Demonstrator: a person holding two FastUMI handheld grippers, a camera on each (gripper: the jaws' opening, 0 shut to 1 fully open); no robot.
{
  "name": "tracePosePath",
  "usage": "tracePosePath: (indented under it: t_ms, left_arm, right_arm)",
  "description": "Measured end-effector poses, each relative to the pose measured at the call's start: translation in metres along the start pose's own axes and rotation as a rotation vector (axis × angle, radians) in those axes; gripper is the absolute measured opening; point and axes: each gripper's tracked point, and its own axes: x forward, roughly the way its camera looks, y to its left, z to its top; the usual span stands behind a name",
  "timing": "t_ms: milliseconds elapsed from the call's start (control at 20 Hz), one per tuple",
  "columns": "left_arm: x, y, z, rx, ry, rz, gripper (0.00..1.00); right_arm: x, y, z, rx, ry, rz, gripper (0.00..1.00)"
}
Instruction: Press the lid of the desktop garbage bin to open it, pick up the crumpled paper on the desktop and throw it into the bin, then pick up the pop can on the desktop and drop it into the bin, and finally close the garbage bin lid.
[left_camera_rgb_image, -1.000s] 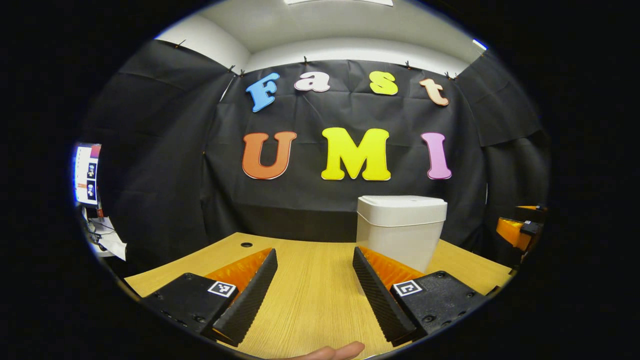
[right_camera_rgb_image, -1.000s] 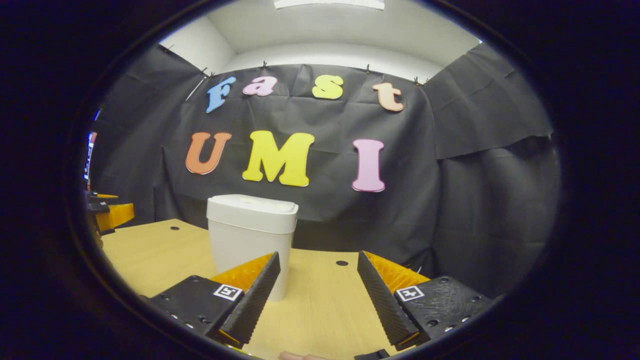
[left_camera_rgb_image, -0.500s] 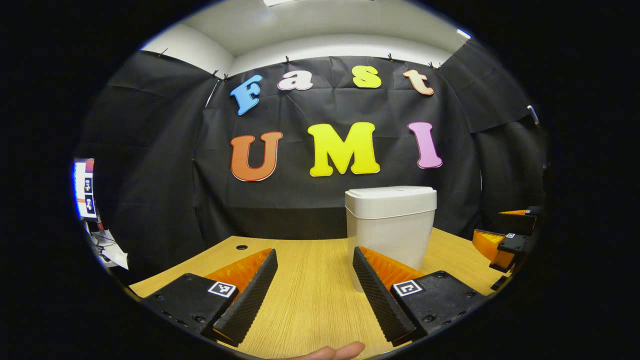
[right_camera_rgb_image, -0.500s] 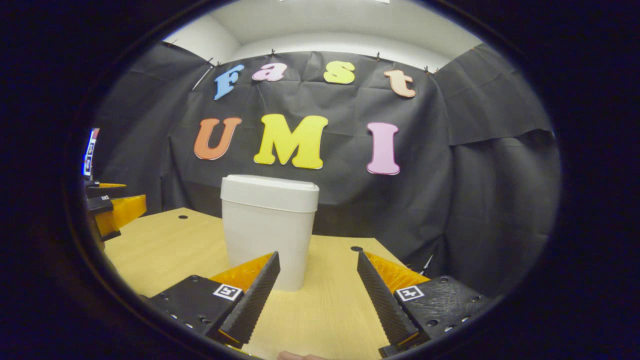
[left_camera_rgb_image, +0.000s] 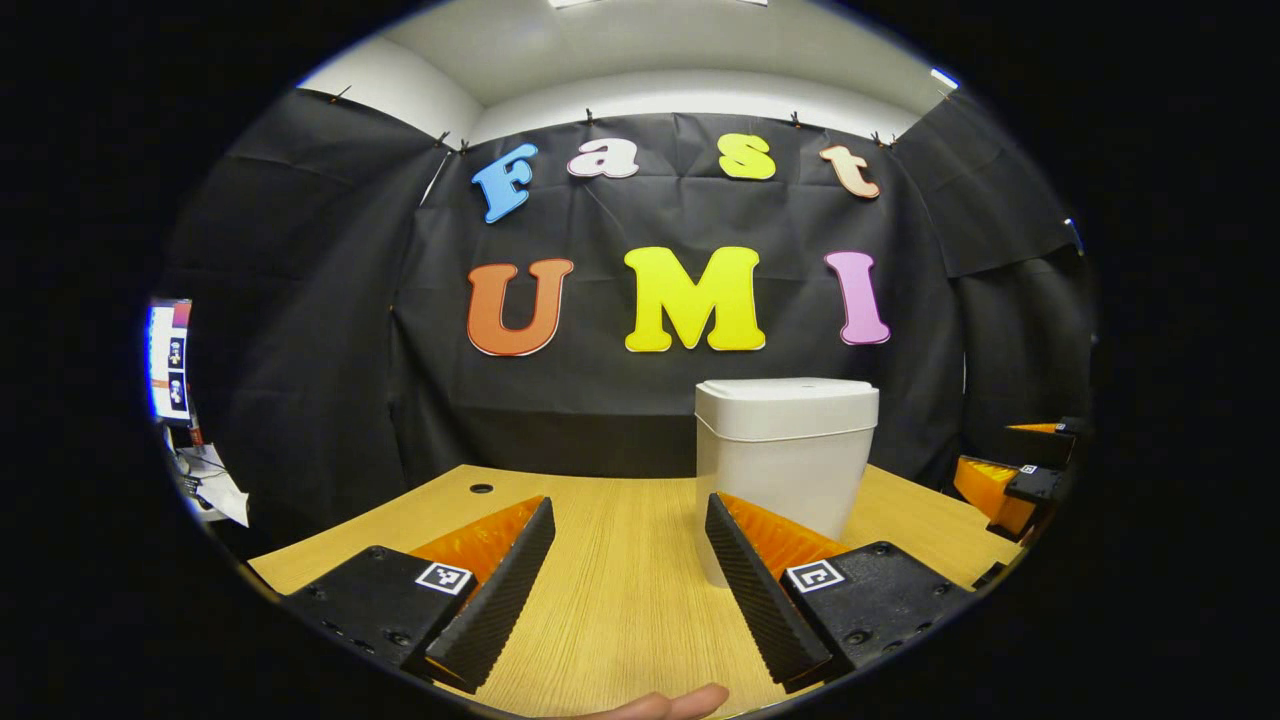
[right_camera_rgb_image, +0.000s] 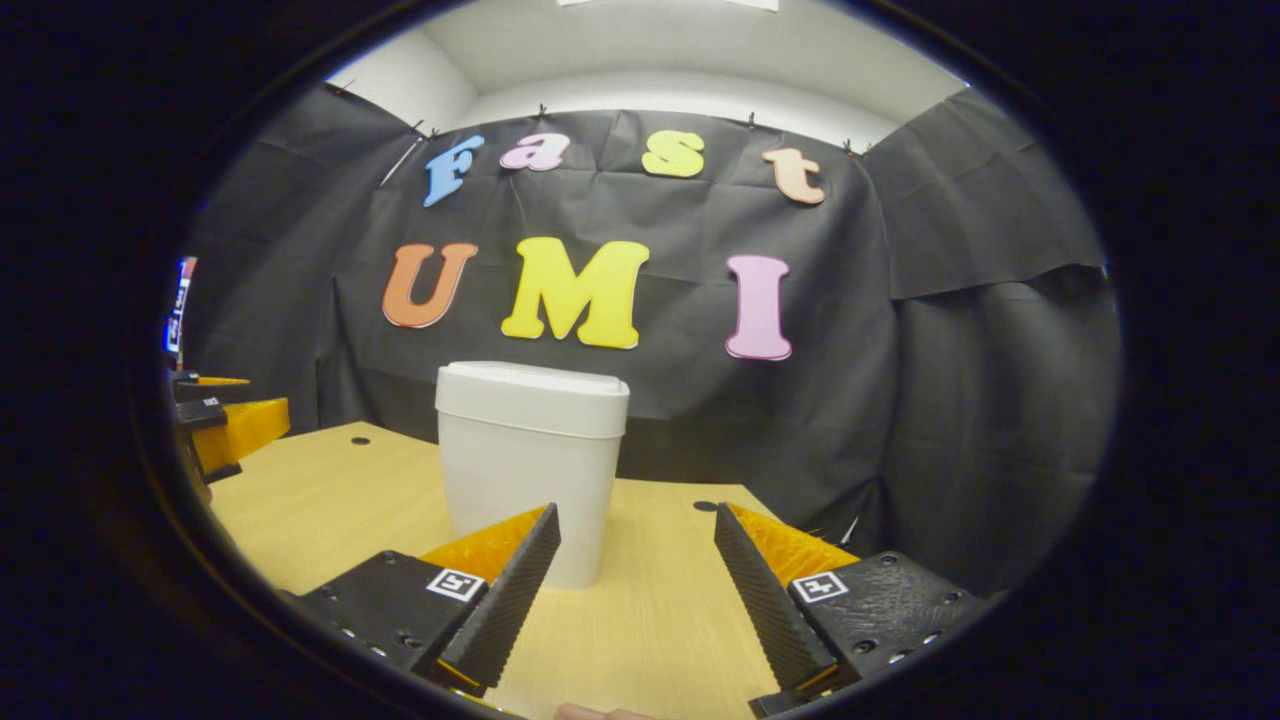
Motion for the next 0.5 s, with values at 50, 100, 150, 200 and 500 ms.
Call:
tracePosePath:
  t_ms: [50, 100, 150, 200, 500]
  left_arm:
    - [0.0011, 0.0009, -0.0012, 0.000, 0.003, 0.003, 0.98]
    - [0.0013, 0.0008, -0.0024, 0.000, 0.006, 0.002, 0.98]
    - [0.0016, 0.0005, -0.0028, -0.002, 0.009, 0.002, 0.98]
    - [0.0017, 0.0004, -0.0025, -0.003, 0.009, 0.001, 0.98]
    - [0.0023, 0.0003, -0.0041, -0.008, 0.013, 0.003, 0.98]
  right_arm:
    - [0.0003, -0.0017, -0.0002, -0.002, 0.001, -0.004, 0.97]
    - [0.0013, -0.0033, -0.0008, -0.004, 0.004, -0.007, 0.95]
    - [0.0014, -0.0038, -0.0020, -0.004, 0.007, -0.008, 0.95]
    - [0.0018, -0.0041, -0.0021, -0.002, 0.009, -0.007, 0.95]
    - [-0.0021, -0.0042, 0.0038, 0.006, 0.005, 0.001, 0.95]
